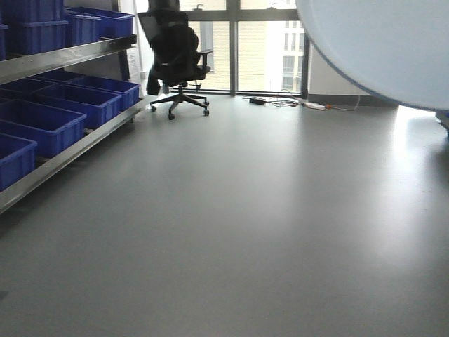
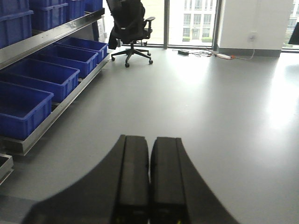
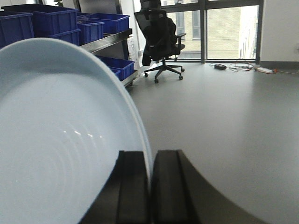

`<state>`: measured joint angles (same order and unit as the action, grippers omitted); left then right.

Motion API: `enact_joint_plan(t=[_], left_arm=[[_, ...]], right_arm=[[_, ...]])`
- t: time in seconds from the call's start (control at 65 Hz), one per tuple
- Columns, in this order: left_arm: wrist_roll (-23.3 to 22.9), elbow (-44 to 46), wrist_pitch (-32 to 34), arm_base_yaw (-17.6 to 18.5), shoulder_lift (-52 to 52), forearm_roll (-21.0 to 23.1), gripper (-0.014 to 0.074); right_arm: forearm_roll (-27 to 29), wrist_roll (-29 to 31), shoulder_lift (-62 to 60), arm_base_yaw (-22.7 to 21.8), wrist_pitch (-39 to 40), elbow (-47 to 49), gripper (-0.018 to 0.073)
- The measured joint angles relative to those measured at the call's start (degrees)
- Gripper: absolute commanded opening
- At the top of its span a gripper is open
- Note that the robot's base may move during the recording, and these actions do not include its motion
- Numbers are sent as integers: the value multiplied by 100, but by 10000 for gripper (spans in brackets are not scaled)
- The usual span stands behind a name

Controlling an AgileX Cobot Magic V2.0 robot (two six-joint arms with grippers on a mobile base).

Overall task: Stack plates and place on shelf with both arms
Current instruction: 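Turn and drive the base up to the shelf of blue bins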

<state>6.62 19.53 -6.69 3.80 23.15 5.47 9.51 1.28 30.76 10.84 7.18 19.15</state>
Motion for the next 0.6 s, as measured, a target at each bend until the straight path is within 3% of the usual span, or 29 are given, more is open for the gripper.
enact_joint_plan(t=[0.6], left_arm=[[0, 0, -8, 0, 34, 0, 82]], right_arm=[[0, 0, -4, 0, 0, 0, 56]])
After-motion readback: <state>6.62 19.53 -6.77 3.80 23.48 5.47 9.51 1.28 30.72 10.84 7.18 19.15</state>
